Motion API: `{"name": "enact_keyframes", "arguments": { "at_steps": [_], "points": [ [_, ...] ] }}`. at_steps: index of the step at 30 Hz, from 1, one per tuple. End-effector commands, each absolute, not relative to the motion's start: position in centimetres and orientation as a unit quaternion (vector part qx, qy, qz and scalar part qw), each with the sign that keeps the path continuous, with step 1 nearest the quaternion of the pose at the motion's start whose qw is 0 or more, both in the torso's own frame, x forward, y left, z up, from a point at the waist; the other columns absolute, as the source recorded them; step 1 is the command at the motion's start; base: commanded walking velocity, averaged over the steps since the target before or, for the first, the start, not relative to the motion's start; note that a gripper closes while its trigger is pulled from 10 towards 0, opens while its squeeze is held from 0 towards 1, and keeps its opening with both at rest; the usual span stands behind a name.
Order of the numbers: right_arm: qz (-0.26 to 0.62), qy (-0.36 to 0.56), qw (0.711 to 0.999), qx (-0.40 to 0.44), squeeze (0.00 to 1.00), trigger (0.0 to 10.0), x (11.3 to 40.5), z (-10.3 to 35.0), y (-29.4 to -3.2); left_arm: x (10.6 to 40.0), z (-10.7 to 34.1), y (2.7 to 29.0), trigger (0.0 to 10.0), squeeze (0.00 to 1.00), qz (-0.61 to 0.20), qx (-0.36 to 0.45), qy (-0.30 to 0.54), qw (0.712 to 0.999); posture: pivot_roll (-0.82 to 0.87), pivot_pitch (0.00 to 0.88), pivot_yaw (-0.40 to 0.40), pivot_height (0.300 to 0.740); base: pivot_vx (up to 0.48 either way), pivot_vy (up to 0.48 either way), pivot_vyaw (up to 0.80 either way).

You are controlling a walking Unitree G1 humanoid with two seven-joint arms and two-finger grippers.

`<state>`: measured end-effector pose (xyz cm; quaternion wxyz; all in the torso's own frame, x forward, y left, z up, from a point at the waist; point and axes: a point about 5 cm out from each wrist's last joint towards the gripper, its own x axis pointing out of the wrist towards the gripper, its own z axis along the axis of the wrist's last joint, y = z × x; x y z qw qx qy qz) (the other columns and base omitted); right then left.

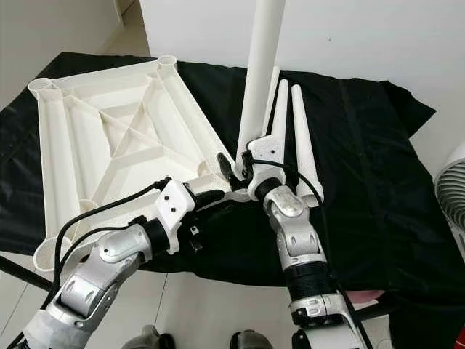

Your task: Building children table

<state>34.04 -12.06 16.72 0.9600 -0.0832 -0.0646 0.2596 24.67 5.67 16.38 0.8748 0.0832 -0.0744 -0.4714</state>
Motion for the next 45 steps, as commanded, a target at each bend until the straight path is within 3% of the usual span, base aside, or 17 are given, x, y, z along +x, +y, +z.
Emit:
{"name": "enact_keyframes", "arguments": {
  "at_steps": [1, 4, 5, 6, 7, 9, 17, 18, 37, 39, 41, 45],
  "points": [
    [0.282, -0.058, 0.953, -0.089, 0.0, 10.0, 34.2, 16.2, -11.8, 24.5, 15.7, 5.8, 10.0, 0.0, -0.484, 0.085, -0.06, 0.869, -0.04, 0.085, 0.006, 0.74, 0.0, 0.0, 0.0],
    [0.295, -0.054, 0.949, -0.093, 0.0, 10.0, 34.4, 16.0, -12.2, 24.4, 15.8, 5.9, 10.0, 0.0, -0.484, 0.086, -0.061, 0.869, -0.04, 0.084, 0.01, 0.74, 0.0, 0.0, 0.0],
    [0.304, -0.052, 0.947, -0.09, 0.0, 4.5, 34.5, 15.9, -12.3, 24.4, 15.9, 6.0, 10.0, 0.0, -0.484, 0.087, -0.062, 0.869, -0.04, 0.084, 0.01, 0.74, 0.0, 0.0, 0.0],
    [0.304, -0.052, 0.947, -0.09, 0.0, 4.5, 34.5, 15.9, -12.3, 24.4, 15.9, 6.0, 10.0, 0.0, -0.484, 0.087, -0.062, 0.869, -0.04, 0.084, 0.01, 0.74, 0.0, 0.0, 0.0],
    [0.309, -0.05, 0.946, -0.088, 0.0, 0.1, 34.5, 15.8, -12.4, 24.4, 16.0, 6.0, 10.0, 0.0, -0.484, 0.087, -0.062, 0.869, -0.04, 0.084, 0.01, 0.74, 0.0, 0.0, 0.0],
    [0.315, -0.047, 0.945, -0.082, 0.0, 0.0, 34.6, 15.7, -12.7, 24.4, 16.1, 6.1, 10.0, 0.0, -0.484, 0.089, -0.064, 0.868, -0.04, 0.082, 0.015, 0.74, 0.0, 0.0, 0.0],
    [0.315, -0.042, 0.946, -0.07, 0.0, 0.0, 34.8, 15.1, -13.2, 24.5, 16.3, 6.1, 10.0, 0.0, -0.486, 0.091, -0.068, 0.867, -0.04, 0.084, 0.021, 0.74, 0.0, 0.0, 0.0],
    [0.309, -0.04, 0.948, -0.065, 0.0, 10.0, 34.9, 15.0, -13.3, 24.5, 16.3, 6.1, 10.0, 0.0, -0.486, 0.091, -0.068, 0.866, -0.04, 0.084, 0.021, 0.74, 0.0, 0.0, 0.0],
    [0.208, -0.032, 0.977, -0.044, 0.0, 10.0, 33.8, 14.8, -11.7, 24.4, 16.3, 5.6, 10.0, 0.0, -0.491, 0.085, -0.07, 0.864, -0.05, 0.082, 0.003, 0.74, 0.0, 0.0, 0.0],
    [0.168, -0.027, 0.985, -0.033, 0.0, 10.0, 33.5, 14.6, -11.5, 24.3, 16.3, 5.5, 10.0, 0.0, -0.492, 0.084, -0.071, 0.864, -0.05, 0.076, -0.012, 0.74, 0.0, 0.0, 0.0],
    [0.063, -0.021, 0.998, -0.001, 0.0, 10.0, 32.3, 14.3, -10.9, 24.3, 16.3, 5.4, 10.0, 0.0, -0.491, 0.083, -0.073, 0.864, -0.05, 0.072, -0.017, 0.74, 0.0, 0.0, 0.0],
    [0.039, -0.022, 0.999, 0.007, 0.0, 10.0, 31.9, 14.2, -10.7, 24.3, 16.3, 5.4, 10.0, 0.0, -0.49, 0.082, -0.074, 0.864, -0.04, 0.07, -0.022, 0.74, 0.0, 0.0, 0.0]
  ]
}}
